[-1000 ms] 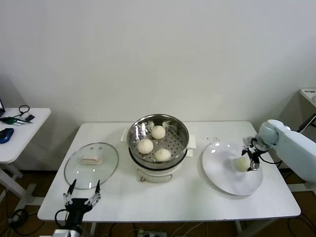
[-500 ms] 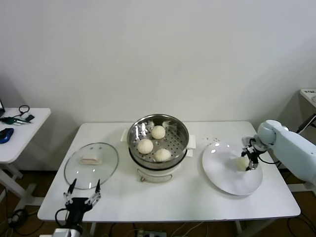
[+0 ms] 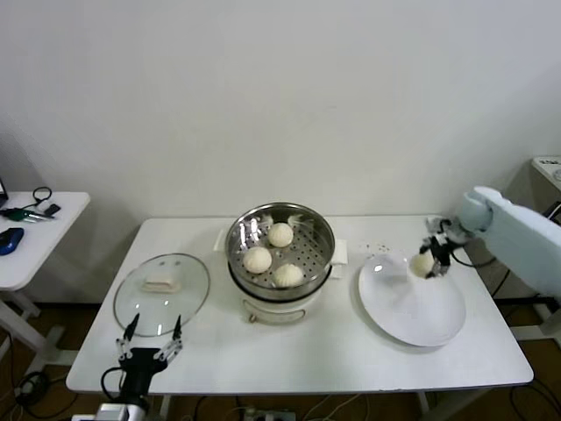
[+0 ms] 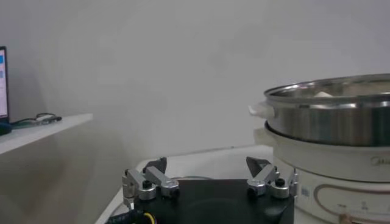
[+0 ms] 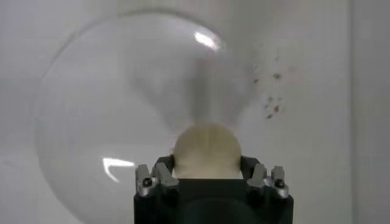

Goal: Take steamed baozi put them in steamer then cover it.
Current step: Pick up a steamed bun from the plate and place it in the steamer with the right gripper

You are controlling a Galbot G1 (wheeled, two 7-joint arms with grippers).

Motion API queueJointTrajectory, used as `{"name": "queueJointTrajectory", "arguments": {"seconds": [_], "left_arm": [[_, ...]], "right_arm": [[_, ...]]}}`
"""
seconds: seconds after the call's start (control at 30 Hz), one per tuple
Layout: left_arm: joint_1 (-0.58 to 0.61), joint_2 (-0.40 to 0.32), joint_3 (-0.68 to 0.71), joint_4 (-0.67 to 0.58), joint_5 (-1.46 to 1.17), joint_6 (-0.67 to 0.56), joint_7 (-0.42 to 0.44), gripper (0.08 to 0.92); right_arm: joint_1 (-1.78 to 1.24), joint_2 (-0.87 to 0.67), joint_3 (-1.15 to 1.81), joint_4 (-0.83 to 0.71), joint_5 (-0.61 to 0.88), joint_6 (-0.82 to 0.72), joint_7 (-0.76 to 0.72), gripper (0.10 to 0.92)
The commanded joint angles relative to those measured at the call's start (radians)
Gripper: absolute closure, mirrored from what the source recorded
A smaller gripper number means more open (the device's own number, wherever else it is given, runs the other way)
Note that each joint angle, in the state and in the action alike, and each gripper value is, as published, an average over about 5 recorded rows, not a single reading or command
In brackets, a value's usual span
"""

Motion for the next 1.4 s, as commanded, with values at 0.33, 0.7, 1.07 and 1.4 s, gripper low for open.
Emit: {"name": "queueJointTrajectory", "arguments": {"seconds": [0.33,0.7,1.07,1.4], "left_arm": [[-0.013,0.022,0.041,-0.021,-0.002,0.002,0.002,0.177],[-0.03,0.03,0.05,0.004,-0.011,-0.002,0.002,0.177],[-0.032,0.043,0.037,0.02,-0.034,-0.004,0.001,0.177],[-0.038,0.048,0.037,0.036,-0.038,-0.004,0.001,0.177]], "right_arm": [[0.649,0.315,-0.61,0.18,0.719,-0.158,0.073,0.33],[0.606,0.487,-0.695,0.179,0.786,-0.173,0.109,0.33],[0.454,0.54,-0.697,0.148,0.738,-0.185,0.147,0.33],[0.365,0.55,-0.691,0.099,0.699,-0.185,0.159,0.324]]}}
